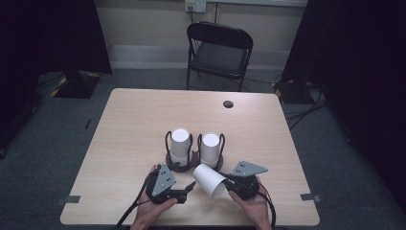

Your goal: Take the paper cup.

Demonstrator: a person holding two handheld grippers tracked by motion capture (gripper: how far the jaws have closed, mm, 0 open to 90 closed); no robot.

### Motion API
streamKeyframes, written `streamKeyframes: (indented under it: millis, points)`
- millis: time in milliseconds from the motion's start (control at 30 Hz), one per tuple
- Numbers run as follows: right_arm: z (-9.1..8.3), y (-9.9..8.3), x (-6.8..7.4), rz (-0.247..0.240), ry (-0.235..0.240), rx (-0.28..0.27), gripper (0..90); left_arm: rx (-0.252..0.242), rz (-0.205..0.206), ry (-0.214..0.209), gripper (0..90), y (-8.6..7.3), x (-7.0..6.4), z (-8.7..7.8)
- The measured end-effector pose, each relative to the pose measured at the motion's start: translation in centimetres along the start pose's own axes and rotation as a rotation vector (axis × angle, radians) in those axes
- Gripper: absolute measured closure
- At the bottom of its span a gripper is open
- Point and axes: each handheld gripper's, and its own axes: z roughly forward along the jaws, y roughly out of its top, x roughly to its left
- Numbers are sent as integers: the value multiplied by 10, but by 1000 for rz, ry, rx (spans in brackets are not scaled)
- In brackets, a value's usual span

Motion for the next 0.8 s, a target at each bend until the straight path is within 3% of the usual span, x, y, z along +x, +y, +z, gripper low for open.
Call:
streamKeyframes:
  millis: [100,167,233,367,567,633,800]
  points:
    - [1,3,-1,-3,11,34,877,22,23,-46,181,0,-5,6]
    - [2,4,-2,-5,14,42,884,49,82,-41,175,2,-10,9]
    - [2,5,-3,-5,19,52,884,46,100,-56,176,4,-14,11]
    - [0,7,-3,-5,18,52,887,45,123,-74,175,5,-17,13]
    - [-2,9,-7,12,26,78,888,52,132,-73,169,5,-20,18]
    - [-2,12,-9,14,30,91,888,65,161,-74,161,6,-22,21]
    - [-6,20,-13,19,20,111,889,70,178,-74,161,6,-25,24]
